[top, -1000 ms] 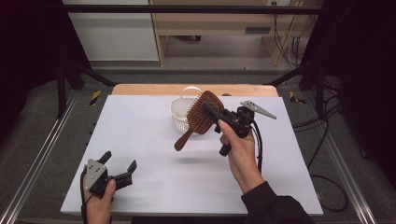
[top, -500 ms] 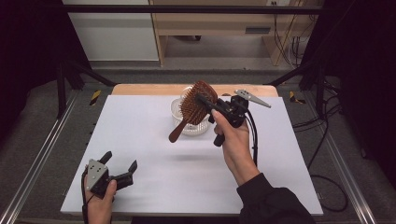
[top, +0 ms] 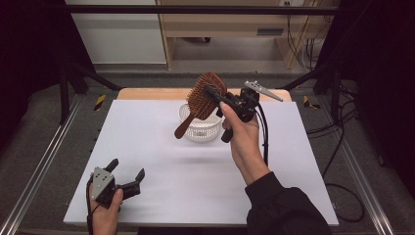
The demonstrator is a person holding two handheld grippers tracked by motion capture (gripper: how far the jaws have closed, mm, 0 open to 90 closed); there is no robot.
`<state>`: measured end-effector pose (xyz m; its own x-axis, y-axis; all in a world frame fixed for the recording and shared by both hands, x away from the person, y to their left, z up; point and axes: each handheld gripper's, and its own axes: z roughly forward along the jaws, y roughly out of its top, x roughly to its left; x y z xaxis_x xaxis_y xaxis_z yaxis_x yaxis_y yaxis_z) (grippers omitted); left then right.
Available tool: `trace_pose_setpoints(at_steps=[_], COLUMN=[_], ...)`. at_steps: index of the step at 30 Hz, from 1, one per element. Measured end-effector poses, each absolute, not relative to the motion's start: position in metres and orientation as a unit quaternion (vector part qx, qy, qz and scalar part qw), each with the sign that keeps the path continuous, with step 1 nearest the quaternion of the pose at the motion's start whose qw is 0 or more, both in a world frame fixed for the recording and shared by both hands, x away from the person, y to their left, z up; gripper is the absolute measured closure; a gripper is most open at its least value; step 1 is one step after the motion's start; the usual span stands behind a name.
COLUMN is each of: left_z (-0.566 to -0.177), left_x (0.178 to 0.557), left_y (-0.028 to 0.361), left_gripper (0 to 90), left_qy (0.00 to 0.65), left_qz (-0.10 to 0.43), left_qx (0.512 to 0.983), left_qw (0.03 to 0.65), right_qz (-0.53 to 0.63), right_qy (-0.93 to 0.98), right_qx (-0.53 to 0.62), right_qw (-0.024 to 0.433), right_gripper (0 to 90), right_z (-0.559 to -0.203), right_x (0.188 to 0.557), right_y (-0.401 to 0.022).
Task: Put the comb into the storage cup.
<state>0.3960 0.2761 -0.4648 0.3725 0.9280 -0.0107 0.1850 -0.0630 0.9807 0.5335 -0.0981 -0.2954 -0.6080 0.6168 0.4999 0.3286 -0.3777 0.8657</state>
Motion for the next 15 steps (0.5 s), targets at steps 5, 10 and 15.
trace_pose_setpoints(at_steps=[5, 10, 15], left_z=[-0.465, -0.465, -0.465], left_x=[0.396, 0.396, 0.397], left_y=[0.276, 0.275, 0.278], left_gripper=[1.4, 1.5, 1.5], left_qy=[0.435, 0.433, 0.435], left_qz=[0.351, 0.35, 0.35], left_qx=[0.639, 0.642, 0.639], left_qw=[0.528, 0.528, 0.529], right_qz=[0.711, 0.713, 0.715], right_qy=[0.54, 0.532, 0.527], right_qx=[0.437, 0.442, 0.442], right_qw=[0.107, 0.114, 0.124], right_gripper=[51.4, 51.4, 51.3], right_z=[-0.292, -0.288, -0.283], right_x=[0.541, 0.546, 0.553], right_y=[-0.095, -0.092, -0.086])
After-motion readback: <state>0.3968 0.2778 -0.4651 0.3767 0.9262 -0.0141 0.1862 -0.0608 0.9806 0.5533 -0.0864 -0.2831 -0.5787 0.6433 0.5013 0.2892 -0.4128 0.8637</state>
